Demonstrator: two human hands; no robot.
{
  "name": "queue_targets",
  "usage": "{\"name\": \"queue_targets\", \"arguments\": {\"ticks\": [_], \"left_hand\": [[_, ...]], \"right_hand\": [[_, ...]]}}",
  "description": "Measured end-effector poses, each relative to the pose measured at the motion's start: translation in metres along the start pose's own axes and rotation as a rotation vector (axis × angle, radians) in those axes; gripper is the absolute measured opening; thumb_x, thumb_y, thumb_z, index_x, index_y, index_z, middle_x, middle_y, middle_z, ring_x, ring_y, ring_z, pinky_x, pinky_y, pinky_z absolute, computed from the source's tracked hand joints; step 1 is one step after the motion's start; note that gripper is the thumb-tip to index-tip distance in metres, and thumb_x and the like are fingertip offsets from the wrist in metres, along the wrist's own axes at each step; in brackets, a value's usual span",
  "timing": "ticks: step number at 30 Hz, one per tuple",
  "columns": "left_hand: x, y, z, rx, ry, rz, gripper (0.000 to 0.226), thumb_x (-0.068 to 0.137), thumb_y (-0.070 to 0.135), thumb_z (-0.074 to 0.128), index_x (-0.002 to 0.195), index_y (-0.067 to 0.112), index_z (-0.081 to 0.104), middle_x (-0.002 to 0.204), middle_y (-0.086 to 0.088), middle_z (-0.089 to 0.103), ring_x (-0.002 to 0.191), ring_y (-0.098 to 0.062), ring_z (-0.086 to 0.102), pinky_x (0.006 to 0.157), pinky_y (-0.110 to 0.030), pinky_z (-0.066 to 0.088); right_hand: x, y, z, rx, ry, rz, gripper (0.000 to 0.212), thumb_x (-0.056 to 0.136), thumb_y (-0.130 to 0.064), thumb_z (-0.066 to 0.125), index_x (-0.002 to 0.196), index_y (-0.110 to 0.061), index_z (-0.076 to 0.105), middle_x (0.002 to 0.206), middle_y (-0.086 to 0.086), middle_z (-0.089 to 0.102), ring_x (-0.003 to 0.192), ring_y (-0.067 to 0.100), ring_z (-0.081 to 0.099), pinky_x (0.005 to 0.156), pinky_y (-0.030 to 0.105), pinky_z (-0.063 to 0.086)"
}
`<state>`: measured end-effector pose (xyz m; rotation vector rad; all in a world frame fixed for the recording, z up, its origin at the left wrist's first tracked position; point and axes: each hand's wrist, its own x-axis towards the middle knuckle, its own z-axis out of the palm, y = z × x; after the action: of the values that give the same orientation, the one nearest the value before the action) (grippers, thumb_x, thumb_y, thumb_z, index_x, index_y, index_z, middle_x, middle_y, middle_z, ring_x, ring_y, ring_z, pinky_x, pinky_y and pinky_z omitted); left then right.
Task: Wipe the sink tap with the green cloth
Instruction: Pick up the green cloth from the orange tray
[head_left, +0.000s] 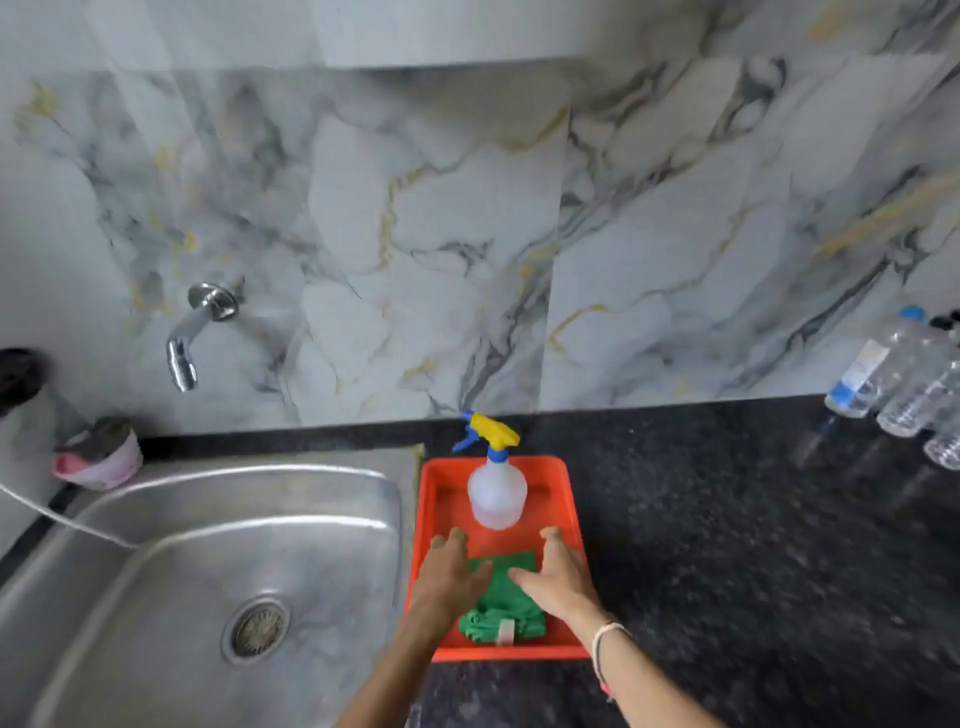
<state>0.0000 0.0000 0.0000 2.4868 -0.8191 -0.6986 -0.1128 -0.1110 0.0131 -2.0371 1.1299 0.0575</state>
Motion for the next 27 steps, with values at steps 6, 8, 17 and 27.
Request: {"name": "queue_targets", "arguments": {"ticks": [6, 8, 17, 27], "left_hand": [[0.005, 0.0, 0.027, -0.114, -0.017, -0.236, 0.066, 0.094, 0.025, 0.069, 0.147, 0.002, 0.036, 0.14, -0.02, 0.052, 0.128, -0.039, 0.054, 0.11, -0.049, 0.049], [0.008, 0.0, 0.027, -0.209, 0.042, -0.279, 0.063, 0.09, 0.017, 0.073, 0.141, 0.002, 0.04, 0.133, -0.017, 0.055, 0.125, -0.038, 0.056, 0.105, -0.045, 0.049], [-0.011, -0.014, -0.014, -1.124, -0.057, -0.327, 0.05, 0.077, -0.014, 0.08, 0.122, -0.011, 0.06, 0.108, -0.026, 0.07, 0.076, -0.028, 0.073, 0.059, -0.042, 0.064], [-0.022, -0.047, -0.174, -1.151, 0.08, 0.117, 0.034, 0.074, -0.01, 0.082, 0.105, 0.004, 0.075, 0.096, -0.011, 0.079, 0.087, -0.027, 0.077, 0.067, -0.039, 0.068]], "right_hand": [[0.013, 0.003, 0.014, 0.072, -0.068, 0.124, 0.082, 0.081, -0.028, 0.078, 0.147, -0.004, 0.036, 0.146, 0.016, 0.053, 0.133, 0.033, 0.054, 0.103, 0.036, 0.05], [0.02, 0.007, 0.015, 0.136, -0.067, 0.162, 0.08, 0.077, -0.025, 0.081, 0.143, -0.001, 0.043, 0.142, 0.017, 0.056, 0.131, 0.033, 0.056, 0.104, 0.036, 0.051], [0.008, 0.006, -0.015, 0.836, -0.267, 0.119, 0.027, 0.078, -0.002, 0.075, 0.104, 0.007, 0.074, 0.106, 0.031, 0.076, 0.103, 0.047, 0.072, 0.087, 0.05, 0.059], [-0.035, -0.149, -0.008, 1.194, -0.478, -0.14, 0.031, 0.084, -0.007, 0.066, 0.113, -0.009, 0.075, 0.123, 0.025, 0.072, 0.106, 0.037, 0.073, 0.088, 0.048, 0.061]]}}
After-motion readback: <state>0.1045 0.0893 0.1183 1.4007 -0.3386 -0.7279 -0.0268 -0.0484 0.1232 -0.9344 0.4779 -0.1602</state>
